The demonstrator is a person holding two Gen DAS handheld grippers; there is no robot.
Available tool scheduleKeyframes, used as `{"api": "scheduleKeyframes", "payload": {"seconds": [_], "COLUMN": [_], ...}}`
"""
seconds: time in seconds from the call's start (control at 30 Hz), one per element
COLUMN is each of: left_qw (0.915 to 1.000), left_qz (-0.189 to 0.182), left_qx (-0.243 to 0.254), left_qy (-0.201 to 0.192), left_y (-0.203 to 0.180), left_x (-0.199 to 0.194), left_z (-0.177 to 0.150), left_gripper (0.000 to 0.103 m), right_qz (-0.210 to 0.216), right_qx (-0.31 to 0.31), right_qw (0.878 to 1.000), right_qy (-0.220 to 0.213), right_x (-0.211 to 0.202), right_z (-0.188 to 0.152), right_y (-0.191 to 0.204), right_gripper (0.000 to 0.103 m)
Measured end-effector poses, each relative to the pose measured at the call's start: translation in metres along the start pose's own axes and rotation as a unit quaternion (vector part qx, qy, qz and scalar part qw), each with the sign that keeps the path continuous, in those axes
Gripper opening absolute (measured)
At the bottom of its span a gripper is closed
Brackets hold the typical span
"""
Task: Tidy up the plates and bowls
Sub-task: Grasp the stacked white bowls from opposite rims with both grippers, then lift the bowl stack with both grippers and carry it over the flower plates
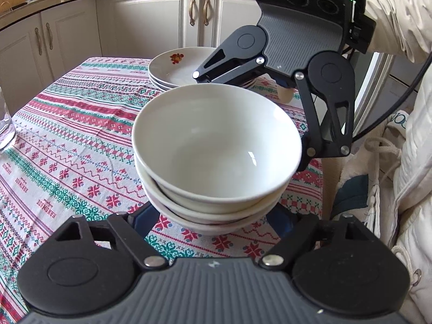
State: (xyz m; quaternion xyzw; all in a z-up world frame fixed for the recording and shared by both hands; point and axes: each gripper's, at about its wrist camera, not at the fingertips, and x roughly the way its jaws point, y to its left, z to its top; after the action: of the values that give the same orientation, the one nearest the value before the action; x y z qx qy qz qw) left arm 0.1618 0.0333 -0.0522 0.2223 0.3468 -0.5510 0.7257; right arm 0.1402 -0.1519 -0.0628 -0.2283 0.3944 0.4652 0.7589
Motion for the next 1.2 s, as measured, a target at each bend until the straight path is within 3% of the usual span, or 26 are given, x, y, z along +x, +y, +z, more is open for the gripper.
{"api": "scheduleKeyframes", "payload": {"seconds": [1.2], "left_qw": [0.9999], "left_qz": [0.008], "left_qx": [-0.002], "left_qy": [-0.01], "left_y": [-0.0048], "left_x": [-0.0046], "left_z": [-0.0014], "left_gripper": [0.086], "right_qz": [0.007], "right_qx": [0.014], "right_qw": [1.0], "right_qy": [0.001], "right_x": [0.0007], "right_z": [0.0024], "right_y": [-0.0022], "right_gripper": [0.095]}}
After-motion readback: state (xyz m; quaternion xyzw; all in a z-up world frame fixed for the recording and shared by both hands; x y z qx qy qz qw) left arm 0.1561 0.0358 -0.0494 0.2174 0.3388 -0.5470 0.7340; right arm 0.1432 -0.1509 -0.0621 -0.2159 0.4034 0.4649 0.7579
